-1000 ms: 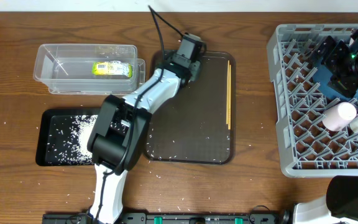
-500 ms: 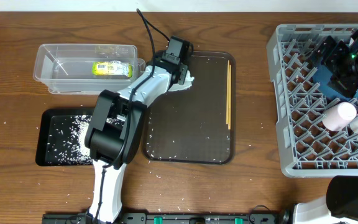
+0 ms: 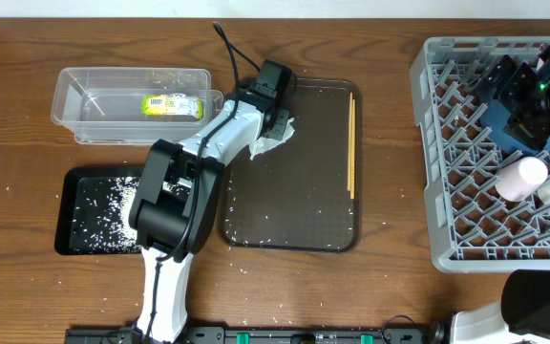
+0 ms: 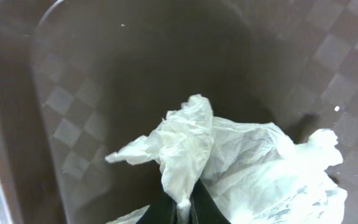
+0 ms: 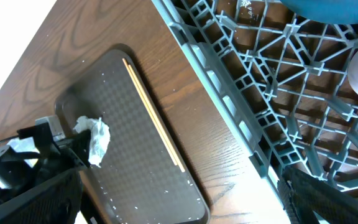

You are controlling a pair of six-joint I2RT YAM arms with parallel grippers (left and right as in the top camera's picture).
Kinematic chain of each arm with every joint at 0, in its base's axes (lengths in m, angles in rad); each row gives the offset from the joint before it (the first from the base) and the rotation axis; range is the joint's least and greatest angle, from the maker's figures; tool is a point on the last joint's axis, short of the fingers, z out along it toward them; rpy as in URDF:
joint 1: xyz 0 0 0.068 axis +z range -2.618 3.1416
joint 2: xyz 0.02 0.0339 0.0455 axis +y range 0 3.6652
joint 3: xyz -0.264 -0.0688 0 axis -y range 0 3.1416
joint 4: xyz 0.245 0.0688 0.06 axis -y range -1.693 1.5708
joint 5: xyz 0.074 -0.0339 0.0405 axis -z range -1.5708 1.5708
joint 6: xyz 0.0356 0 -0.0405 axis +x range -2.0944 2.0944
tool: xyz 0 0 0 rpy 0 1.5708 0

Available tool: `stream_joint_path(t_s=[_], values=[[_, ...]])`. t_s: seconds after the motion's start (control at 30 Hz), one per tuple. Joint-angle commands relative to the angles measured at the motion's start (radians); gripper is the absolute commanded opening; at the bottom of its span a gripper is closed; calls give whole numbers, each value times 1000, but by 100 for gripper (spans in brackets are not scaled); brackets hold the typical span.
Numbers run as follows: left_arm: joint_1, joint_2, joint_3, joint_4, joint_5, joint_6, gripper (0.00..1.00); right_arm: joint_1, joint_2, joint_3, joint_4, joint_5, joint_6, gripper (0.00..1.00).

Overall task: Sort waste into correct bins and load items into the dishwasher rack
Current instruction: 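Carry the white tissue left and release it into the clear bin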

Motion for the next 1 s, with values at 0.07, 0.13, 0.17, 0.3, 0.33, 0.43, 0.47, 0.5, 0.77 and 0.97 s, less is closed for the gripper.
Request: stream_joint_path(t_s=[0.07,0.13,0.17,0.3,0.33,0.43,0.47,0.5,0.77,0.97], values=[[6,-167,1,2,2,-115,6,7,5,2,-2,-3,-7,99],[15,-229,1,8,1,-130,6,7,5,2,-2,-3,-7,99],[21,-257,1,10,-6,-143,6,7,5,2,-2,-3,-7,99],[67,-362,1,14,-117,-247,6,7,5,2,-2,-3,-7,99],[85,-381,1,13,-156,-278,6,7,5,2,-2,-3,-7,99],[146,-406,1,13,-200,-361,6,7,5,2,-2,-3,-7,99],[167,-406,1,13,-198,-387,7,7,5,2,-2,-3,-7,99],[191,-406,0,8,-198,-422,7,7,5,2,-2,-3,-7,99],[328,-384,0,-56,-198,-788,7,7,5,2,-2,-3,-7,99],[358,-384,0,-82,-198,-841,16,7,5,2,-2,-3,-7,99]])
